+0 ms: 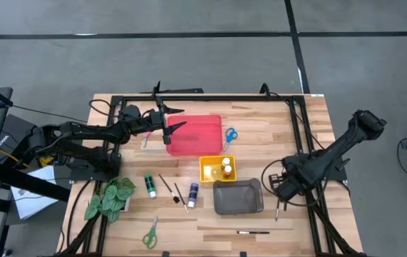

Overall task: Pick & Place Paint Supplies
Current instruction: Put the blush brush into the red bin

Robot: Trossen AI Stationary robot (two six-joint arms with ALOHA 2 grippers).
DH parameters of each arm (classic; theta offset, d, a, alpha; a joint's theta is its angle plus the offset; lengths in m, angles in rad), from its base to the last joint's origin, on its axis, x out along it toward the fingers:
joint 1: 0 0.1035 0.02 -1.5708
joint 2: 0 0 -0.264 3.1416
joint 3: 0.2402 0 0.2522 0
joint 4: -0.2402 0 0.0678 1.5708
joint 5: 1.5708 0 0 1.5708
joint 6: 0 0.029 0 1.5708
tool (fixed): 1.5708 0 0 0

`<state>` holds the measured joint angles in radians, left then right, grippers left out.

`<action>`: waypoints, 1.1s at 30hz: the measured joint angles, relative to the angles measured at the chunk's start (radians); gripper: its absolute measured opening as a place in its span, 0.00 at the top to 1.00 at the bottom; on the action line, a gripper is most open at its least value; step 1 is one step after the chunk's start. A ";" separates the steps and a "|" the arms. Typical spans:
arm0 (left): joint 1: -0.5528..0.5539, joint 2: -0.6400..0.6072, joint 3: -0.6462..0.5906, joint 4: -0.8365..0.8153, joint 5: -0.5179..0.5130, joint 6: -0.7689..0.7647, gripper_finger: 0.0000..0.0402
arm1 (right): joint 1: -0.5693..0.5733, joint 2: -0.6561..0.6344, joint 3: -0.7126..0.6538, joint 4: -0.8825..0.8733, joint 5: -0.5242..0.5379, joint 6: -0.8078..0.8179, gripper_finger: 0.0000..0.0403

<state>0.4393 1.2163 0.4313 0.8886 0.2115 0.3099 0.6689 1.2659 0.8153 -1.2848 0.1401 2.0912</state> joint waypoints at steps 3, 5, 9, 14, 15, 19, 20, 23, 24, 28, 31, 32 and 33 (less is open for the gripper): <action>0.000 0.000 0.000 -0.005 0.000 0.000 0.49 | 0.000 -0.013 0.059 -0.078 0.081 -0.035 1.00; 0.000 0.000 0.000 -0.009 0.000 0.000 0.49 | -0.006 -0.012 0.091 -0.119 0.145 -0.087 1.00; 0.000 0.000 0.000 -0.010 0.000 0.000 0.49 | -0.033 -0.012 0.146 -0.210 0.225 -0.174 1.00; 0.000 0.000 0.000 -0.019 0.000 0.000 0.49 | -0.085 -0.012 0.236 -0.290 0.366 -0.332 1.00; 0.000 0.000 0.000 -0.019 0.000 0.000 0.49 | -0.101 -0.013 0.255 -0.286 0.407 -0.385 1.00; 0.000 0.000 0.000 -0.030 -0.001 0.000 0.49 | -0.182 -0.024 0.349 -0.277 0.586 -0.614 1.00; 0.000 0.000 0.000 -0.034 -0.001 0.000 0.49 | -0.205 -0.021 0.368 -0.262 0.621 -0.681 1.00; 0.000 0.000 0.000 -0.040 -0.001 0.000 0.49 | -0.281 -0.022 0.415 -0.184 0.691 -0.910 1.00; 0.000 0.000 0.000 -0.041 0.000 0.000 0.49 | -0.309 -0.023 0.425 -0.139 0.709 -1.004 1.00; 0.000 0.000 0.000 -0.043 -0.001 0.000 0.49 | -0.422 -0.021 0.436 0.108 0.720 -1.406 1.00; 0.000 0.000 0.000 -0.043 -0.001 0.000 0.49 | -0.506 -0.013 0.437 0.322 0.662 -1.718 1.00; 0.000 0.000 0.000 -0.043 -0.001 0.000 0.49 | -0.533 -0.004 0.437 0.395 0.638 -1.813 1.00; 0.000 0.000 0.000 -0.043 -0.001 0.000 0.49 | -0.558 0.002 0.437 0.448 0.614 -1.899 1.00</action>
<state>0.4393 1.2164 0.4309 0.8454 0.2108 0.3099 0.1112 1.2674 1.2518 -0.8368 0.7540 0.1926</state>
